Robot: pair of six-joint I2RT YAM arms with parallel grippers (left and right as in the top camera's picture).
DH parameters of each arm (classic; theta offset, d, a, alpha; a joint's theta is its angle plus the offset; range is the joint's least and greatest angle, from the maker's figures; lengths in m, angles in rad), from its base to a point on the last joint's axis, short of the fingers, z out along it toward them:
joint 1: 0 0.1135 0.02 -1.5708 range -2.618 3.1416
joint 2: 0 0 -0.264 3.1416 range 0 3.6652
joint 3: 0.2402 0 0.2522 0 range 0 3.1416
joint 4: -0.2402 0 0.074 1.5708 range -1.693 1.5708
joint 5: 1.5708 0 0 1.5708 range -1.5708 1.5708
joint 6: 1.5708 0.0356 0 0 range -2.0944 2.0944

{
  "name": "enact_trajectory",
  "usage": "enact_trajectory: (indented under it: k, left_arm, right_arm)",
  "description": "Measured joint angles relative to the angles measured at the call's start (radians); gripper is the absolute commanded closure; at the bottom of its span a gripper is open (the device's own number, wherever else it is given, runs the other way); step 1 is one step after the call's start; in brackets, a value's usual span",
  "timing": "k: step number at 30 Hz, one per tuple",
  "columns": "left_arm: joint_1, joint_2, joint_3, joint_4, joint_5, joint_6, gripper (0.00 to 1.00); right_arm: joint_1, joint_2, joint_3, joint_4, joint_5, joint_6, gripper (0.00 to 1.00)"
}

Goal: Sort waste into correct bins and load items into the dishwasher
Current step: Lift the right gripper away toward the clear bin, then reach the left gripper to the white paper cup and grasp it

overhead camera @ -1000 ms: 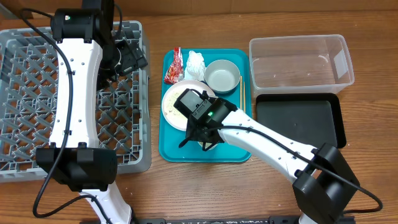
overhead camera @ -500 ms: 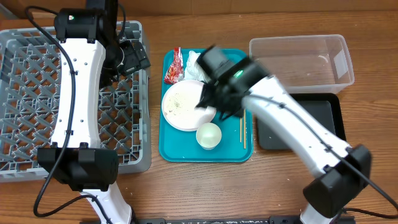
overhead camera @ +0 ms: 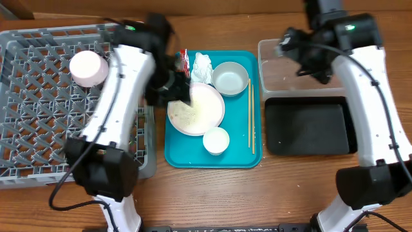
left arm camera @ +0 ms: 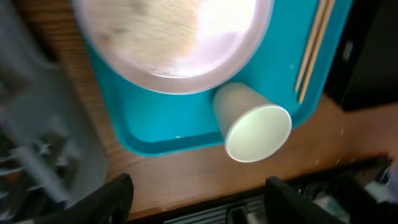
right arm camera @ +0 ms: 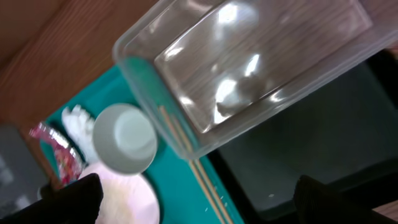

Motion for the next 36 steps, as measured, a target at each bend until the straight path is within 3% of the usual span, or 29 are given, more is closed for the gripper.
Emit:
enact_trajectory:
  k: [8, 16, 27, 36]
  left_arm:
    - [-0.248, 0.008, -0.057, 0.099, -0.003, 0.019, 0.38]
    - [-0.371, 0.008, -0.06, 0.114, -0.077, -0.016, 0.36]
    - [-0.506, 0.008, -0.079, 0.147, -0.292, -0.292, 0.47]
    - [-0.526, 0.008, -0.248, 0.266, -0.343, -0.397, 0.51]
  right_arm:
    - [-0.088, 0.0, 0.0, 0.0, 0.004, -0.008, 0.0]
    - [-0.093, 0.0, 0.0, -0.001, 0.004, -0.009, 0.0]
    - [-0.093, 0.0, 0.0, 0.0, 0.004, -0.009, 0.0]
    - [-0.093, 0.0, 0.0, -0.001, 0.004, -0.011, 0.0]
